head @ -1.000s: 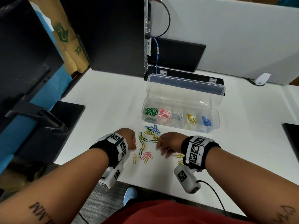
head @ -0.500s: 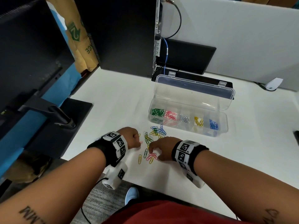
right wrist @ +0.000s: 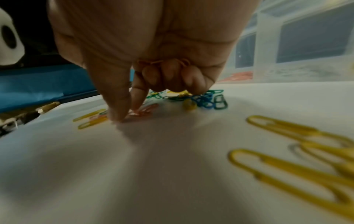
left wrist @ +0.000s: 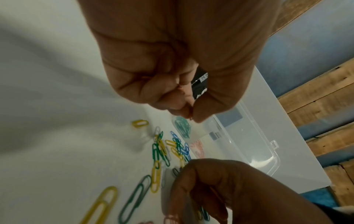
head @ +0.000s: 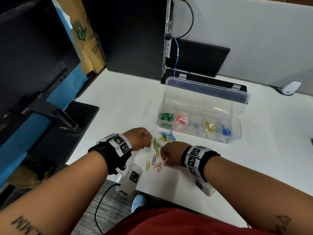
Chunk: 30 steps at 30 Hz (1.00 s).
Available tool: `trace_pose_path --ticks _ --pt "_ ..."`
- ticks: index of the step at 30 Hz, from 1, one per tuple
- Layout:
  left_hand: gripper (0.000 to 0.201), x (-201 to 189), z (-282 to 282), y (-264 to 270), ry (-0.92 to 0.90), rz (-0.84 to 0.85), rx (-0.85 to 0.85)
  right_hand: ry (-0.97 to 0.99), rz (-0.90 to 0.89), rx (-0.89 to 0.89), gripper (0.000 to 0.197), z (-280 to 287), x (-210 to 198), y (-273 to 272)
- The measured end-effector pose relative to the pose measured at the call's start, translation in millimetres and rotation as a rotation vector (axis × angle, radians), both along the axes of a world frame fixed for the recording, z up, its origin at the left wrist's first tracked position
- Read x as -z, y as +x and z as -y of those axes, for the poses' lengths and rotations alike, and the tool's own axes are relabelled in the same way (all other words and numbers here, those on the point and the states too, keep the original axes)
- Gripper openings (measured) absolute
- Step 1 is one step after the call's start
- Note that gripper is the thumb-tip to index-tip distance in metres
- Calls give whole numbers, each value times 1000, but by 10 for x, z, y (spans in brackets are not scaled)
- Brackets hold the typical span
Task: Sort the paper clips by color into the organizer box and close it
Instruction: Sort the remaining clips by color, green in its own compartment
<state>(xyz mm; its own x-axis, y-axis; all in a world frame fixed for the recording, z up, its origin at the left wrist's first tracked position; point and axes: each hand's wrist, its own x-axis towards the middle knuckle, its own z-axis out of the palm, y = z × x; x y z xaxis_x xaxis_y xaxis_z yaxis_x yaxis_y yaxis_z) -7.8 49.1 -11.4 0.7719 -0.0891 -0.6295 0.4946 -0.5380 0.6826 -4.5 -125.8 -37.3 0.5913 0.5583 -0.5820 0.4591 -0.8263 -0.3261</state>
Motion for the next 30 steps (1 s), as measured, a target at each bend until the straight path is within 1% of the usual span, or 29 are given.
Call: trace_pose_path --ticks 2,4,6,8,9,11,13,15,17,19,21,22,23,25,26,28,30 --pt "24 -17 39 -5 -31 -77 -4 27 2 30 23 58 -18 9" --pt "31 -13 75 -15 -97 -179 -63 54 29 54 26 135 -57 43" --pt "35 -1 86 -18 -200 -269 -137 38 40 42 30 210 -104 71" --pt "32 -10 89 -4 -300 -324 -179 -9 36 10 34 244 -126 76" --pt "29 -26 99 4 -325 -345 -173 -29 36 -11 36 247 -117 69" --pt "27 -63 133 14 -316 -366 -146 -43 43 -40 39 219 -97 45" --pt "32 -71 175 32 -254 -361 -108 -48 69 -51 38 186 -62 25" --pt "34 -93 216 42 -135 -317 -37 -54 87 -48 31 156 -37 21" --pt "28 -72 227 36 71 -190 169 -65 91 -39 21 137 -20 24" --pt "21 -36 217 5 260 -15 386 -76 94 -8 3 135 -8 43" --pt "13 -24 221 -50 372 92 514 -90 86 30 22 153 30 63" --pt "15 -11 234 -76 425 127 570 -101 74 54 29 160 36 70" --pt "19 3 252 -96 472 151 619 -103 68 60 31 167 34 69" --pt "25 31 288 -123 544 185 692 -130 59 54 29 161 9 59" --pt "26 42 305 -142 573 197 729 -143 60 45 24 155 -5 53" --pt "23 83 333 -187 610 218 788 -147 81 31 13 147 -32 28" --pt "18 106 346 -219 636 231 817 -134 110 32 9 150 -35 -1"
